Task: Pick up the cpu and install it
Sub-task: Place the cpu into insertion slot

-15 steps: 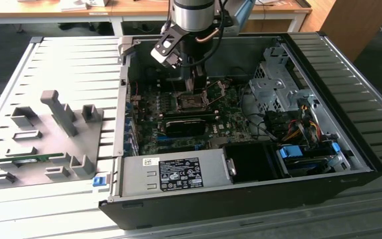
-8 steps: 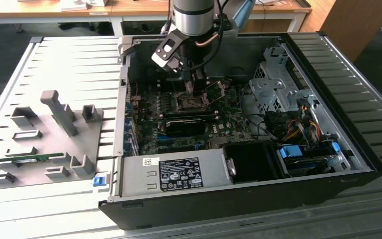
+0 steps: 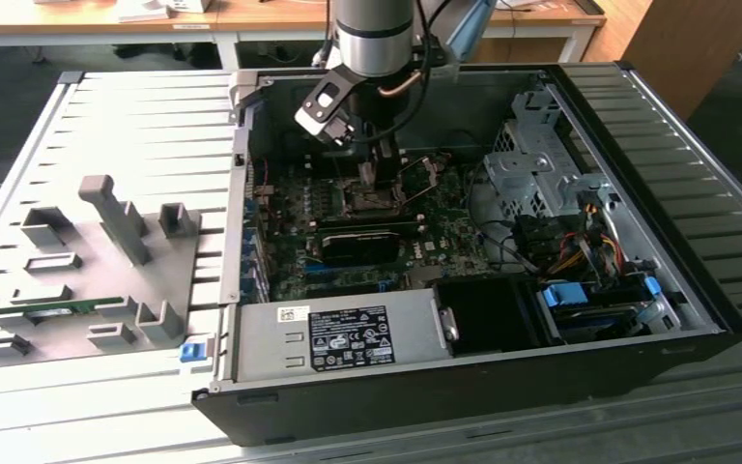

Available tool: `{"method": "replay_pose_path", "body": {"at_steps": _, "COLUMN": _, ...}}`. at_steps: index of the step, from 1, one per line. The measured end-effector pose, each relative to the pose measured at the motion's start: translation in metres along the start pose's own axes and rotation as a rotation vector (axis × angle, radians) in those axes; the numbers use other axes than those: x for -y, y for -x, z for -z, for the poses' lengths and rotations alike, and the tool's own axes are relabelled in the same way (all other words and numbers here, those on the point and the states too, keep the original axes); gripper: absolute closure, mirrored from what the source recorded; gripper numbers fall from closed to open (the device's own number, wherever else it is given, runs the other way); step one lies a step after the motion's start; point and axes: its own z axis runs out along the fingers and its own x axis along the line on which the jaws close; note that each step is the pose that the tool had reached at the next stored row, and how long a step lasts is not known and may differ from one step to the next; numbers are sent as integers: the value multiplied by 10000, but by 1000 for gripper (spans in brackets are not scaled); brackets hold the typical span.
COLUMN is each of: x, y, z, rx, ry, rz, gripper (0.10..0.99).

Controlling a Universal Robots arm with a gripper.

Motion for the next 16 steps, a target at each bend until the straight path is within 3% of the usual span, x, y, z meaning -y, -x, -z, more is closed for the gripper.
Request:
{"method": "replay_pose_path", "body": {"at_steps": 6, "x": 9, "y": 3, "z": -96, "rx": 0, "ry": 0, "rz": -1, "gripper": 545}}
{"method": "replay_pose_path", "body": {"at_steps": 16, "x": 50, "y": 3, "z": -176, "rx": 0, "ry": 2, "rz": -1, "gripper": 545}}
